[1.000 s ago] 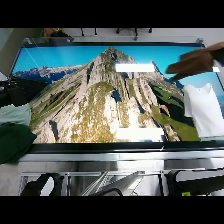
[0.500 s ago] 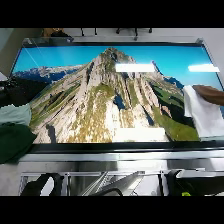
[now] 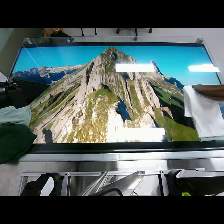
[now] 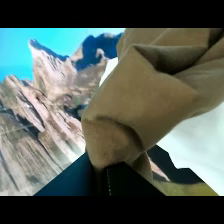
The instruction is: Fold the shirts.
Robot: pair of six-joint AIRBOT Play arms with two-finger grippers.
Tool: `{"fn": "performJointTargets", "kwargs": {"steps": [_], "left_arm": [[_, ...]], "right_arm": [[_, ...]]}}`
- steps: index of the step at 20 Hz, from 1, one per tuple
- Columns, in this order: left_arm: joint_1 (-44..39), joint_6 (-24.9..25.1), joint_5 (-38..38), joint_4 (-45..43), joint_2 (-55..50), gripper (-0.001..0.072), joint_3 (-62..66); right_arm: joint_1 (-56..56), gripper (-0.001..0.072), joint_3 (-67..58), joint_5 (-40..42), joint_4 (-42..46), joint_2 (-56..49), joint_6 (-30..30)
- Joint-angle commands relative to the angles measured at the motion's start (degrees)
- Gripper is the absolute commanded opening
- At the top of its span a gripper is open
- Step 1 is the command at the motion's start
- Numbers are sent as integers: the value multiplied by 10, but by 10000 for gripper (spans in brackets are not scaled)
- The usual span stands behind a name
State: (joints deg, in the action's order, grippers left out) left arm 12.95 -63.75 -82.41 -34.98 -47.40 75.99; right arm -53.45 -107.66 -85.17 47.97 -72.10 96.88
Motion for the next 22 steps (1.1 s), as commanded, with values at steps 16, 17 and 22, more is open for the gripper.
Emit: {"fn": "performJointTargets", "kwargs": {"steps": [16, 17, 22], "left_arm": [[1, 3, 17, 2, -107, 15, 0], [0, 3, 19, 3, -107, 15, 0], [-2, 3, 16, 2, -107, 15, 0]], "right_arm": [[96, 23, 0, 356, -638, -183, -453], [92, 23, 0, 345, -631, -183, -461], [54, 23, 0, 206, -535, -177, -414]]}}
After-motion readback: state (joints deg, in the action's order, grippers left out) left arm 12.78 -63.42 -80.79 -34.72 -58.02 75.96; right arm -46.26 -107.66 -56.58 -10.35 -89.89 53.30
